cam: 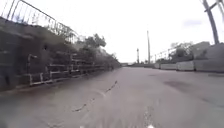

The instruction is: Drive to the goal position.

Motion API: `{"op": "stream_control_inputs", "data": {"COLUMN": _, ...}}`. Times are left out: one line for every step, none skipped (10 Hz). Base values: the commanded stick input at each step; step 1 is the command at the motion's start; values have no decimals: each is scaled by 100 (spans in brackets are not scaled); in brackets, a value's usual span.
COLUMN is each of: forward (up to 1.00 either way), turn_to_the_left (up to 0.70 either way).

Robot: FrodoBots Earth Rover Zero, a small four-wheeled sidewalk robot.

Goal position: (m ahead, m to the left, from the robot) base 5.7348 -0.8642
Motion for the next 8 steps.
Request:
{"op": "stream_control_inputs", "data": {"forward": 70, "turn_to_the_left": 0}}
{"op": "stream_control_inputs", "data": {"forward": 70, "turn_to_the_left": 0}}
{"op": "stream_control_inputs", "data": {"forward": 70, "turn_to_the_left": 0}}
{"op": "stream_control_inputs", "data": {"forward": 70, "turn_to_the_left": 0}}
{"op": "stream_control_inputs", "data": {"forward": 70, "turn_to_the_left": 0}}
{"op": "stream_control_inputs", "data": {"forward": 70, "turn_to_the_left": 0}}
{"op": "stream_control_inputs", "data": {"forward": 70, "turn_to_the_left": 0}}
{"op": "stream_control_inputs", "data": {"forward": 70, "turn_to_the_left": 0}}
